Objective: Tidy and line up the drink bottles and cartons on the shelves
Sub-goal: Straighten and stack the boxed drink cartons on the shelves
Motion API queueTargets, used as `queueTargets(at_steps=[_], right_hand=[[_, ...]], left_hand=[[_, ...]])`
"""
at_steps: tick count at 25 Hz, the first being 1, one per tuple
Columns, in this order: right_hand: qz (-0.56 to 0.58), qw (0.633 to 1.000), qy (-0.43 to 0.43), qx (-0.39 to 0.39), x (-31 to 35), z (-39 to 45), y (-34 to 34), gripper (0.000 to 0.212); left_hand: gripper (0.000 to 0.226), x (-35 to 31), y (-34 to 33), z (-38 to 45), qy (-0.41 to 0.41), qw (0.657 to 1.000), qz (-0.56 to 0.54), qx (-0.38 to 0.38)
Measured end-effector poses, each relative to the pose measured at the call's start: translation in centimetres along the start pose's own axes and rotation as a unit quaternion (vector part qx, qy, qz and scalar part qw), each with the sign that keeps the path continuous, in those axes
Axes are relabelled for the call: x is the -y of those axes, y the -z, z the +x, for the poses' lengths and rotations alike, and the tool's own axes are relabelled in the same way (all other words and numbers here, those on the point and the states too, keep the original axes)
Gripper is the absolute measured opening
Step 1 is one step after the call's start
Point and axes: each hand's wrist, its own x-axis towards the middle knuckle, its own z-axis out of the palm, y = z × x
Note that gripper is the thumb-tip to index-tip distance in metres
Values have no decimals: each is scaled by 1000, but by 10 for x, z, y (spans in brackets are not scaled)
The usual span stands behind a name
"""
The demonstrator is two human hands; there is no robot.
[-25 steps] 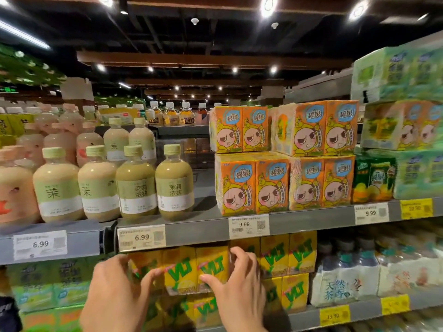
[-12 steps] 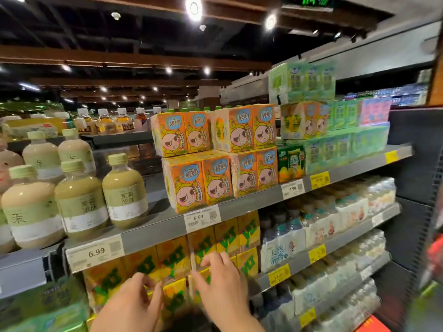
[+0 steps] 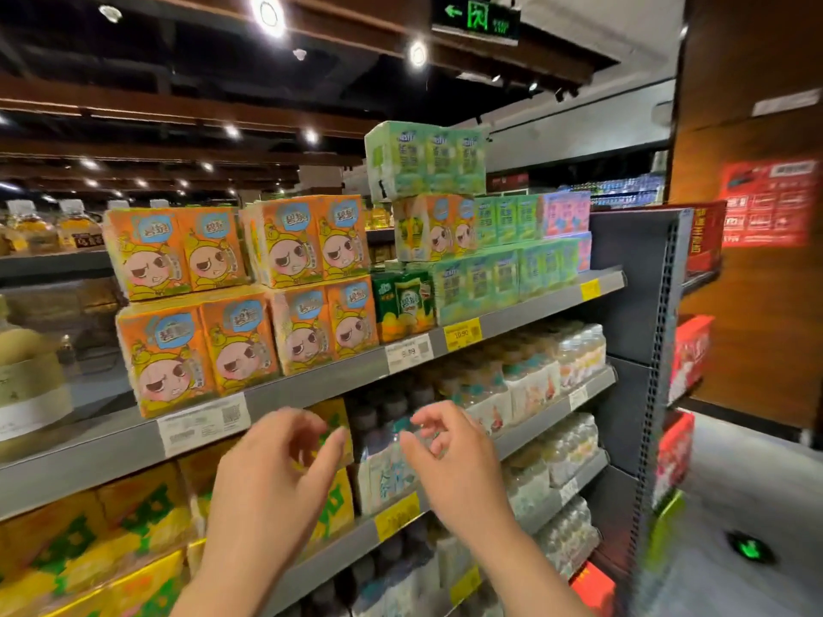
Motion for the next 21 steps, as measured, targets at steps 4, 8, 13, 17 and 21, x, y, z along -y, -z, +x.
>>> queueTargets(at_steps=[4, 8, 13, 17, 21], right_hand=[[33, 999, 40, -12, -37, 65, 67, 10], [33, 996, 77, 6, -69, 135, 133, 10], [26, 992, 123, -4, -95, 223, 188, 9], [21, 987, 155, -35, -90, 289, 200, 12], [46, 985, 158, -41, -75, 357, 187, 22]], left_hand=[[13, -79, -48, 51, -59, 996, -31, -59], [24, -135, -86, 112, -60, 990, -38, -123], [46, -174, -107, 188, -46, 981, 41, -182], [45, -196, -111, 235, -28, 976, 75, -205], [43, -201, -125, 276, 4, 978, 76, -193]])
